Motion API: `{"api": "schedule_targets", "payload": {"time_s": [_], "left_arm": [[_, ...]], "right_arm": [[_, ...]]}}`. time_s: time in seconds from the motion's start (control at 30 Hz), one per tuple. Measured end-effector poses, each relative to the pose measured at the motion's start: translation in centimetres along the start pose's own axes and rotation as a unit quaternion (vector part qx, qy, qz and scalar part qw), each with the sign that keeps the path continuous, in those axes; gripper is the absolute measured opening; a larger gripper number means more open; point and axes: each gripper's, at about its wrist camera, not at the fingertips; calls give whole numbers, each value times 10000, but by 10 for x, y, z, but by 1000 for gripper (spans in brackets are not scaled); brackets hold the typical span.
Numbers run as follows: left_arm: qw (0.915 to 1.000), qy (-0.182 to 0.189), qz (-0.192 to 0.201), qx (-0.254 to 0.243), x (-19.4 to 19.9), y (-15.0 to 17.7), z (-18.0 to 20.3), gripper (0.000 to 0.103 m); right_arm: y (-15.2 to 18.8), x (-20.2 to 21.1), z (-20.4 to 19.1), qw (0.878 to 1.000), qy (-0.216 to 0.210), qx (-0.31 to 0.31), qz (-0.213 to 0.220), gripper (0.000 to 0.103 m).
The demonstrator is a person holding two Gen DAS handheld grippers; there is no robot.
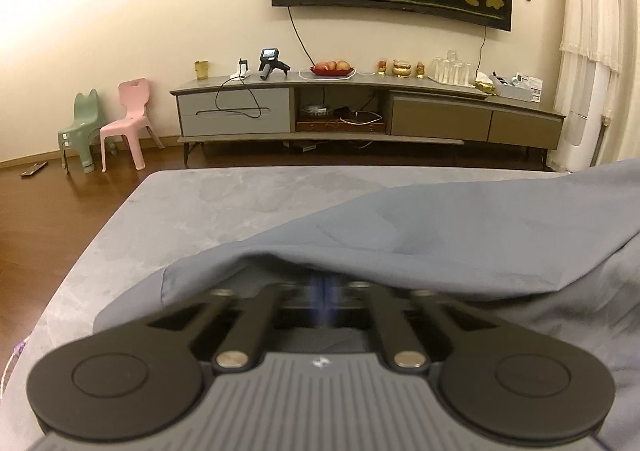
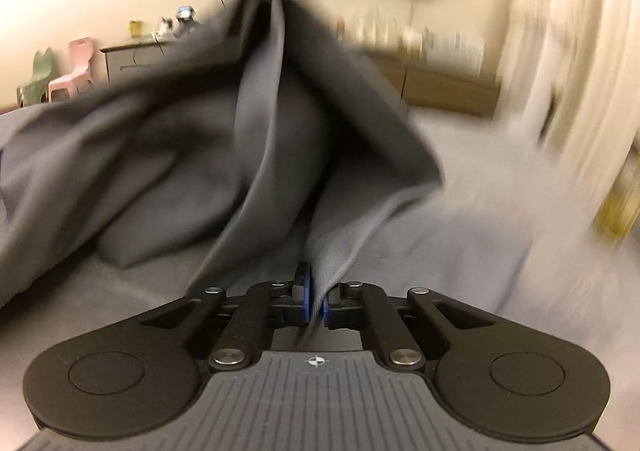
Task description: Fold clothes
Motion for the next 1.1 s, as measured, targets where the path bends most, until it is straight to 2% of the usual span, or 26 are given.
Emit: {"api": "schedule_targets", "payload": {"time_s": [0.03, 0.1, 0.2, 0.27, 0.33, 0.37, 0.4, 0.47, 0.5, 0.57, 0.6, 0.63, 0.67, 0.7, 0.73, 0.77, 0.8, 0.9, 0.97, 1.03, 1.1], "left_arm": [[10000, -6, 40, -27, 0, -1, 1, 0], [9993, -134, 290, 183, 8, -13, -10, 0], [9933, -104, 863, 766, 32, -54, -39, 0], [9883, -94, 1200, 940, 44, -84, -55, 0], [9866, -165, 1307, 964, 42, -105, -61, 0], [9867, -221, 1314, 931, 39, -114, -63, 0], [9896, -168, 1117, 894, 28, -111, -60, 0], [9942, -51, 702, 818, 5, -104, -53, 0], [9961, 166, 388, 778, -8, -95, -49, 0], [9971, 477, -177, 572, -25, -75, -35, 3], [9959, 630, -458, 467, -34, -65, -28, 6], [9961, 638, -555, 263, -32, -58, -23, 13], [9959, 639, -642, 54, -30, -51, -18, 20], [9952, 640, -729, -155, -29, -44, -13, 29], [9957, 541, -730, -174, -25, -40, -18, 47], [9962, 438, -726, -185, -20, -36, -24, 58], [9966, 334, -723, -195, -16, -33, -30, 58], [9947, 137, -876, 524, -7, -28, -66, 58], [9899, -21, -944, 1061, 0, -25, -92, 59], [9808, 23, -1024, 1662, 2, -19, -109, 62], [9694, 180, -1121, 2176, 2, -10, -120, 63]], "right_arm": [[-11, 11, 6, 9987, 206, 399, 245, 2], [-34, 34, 18, 9883, 618, 1191, 731, 2], [-76, 56, 44, 9567, 1379, 2204, 1309, 1], [-109, 56, 64, 9433, 1615, 2505, 1465, 1], [-140, 39, 80, 9299, 1866, 2779, 1524, 1], [-152, 28, 82, 9252, 1990, 2863, 1497, 1], [-162, 11, 91, 9241, 2064, 2875, 1444, 1], [-173, -32, 103, 9311, 2151, 2739, 1087, 1], [-175, -62, 107, 9396, 2156, 2539, 789, 2], [-159, -125, 112, 9523, 2069, 2230, -226, 4], [-148, -151, 117, 9600, 1867, 1933, -785, 5], [-138, -158, 123, 9691, 1689, 1513, -969, 7], [-130, -151, 127, 9815, 1472, 893, -834, 13], [-122, -137, 128, 9898, 1218, 376, -638, 34], [-113, -119, 125, 9944, 975, 85, -399, 59], [-103, -100, 122, 9970, 729, -206, -159, 68], [-94, -81, 119, 9977, 484, -471, 77, 75], [-91, -37, 75, 9985, -162, 151, 505, 76], [-100, -12, 40, 9931, -657, 611, 759, 81], [-119, 10, -8, 9776, -1412, 1247, 941, 88], [-122, 43, -69, 9477, -2200, 2046, 1078, 92]]}}
Point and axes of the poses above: each gripper's, at about its wrist camera, not at the fingertips, and x roughly against the way its jaws point, z to its right, y to its underside, and after that the axes turned 6 degrees about z, right-handed
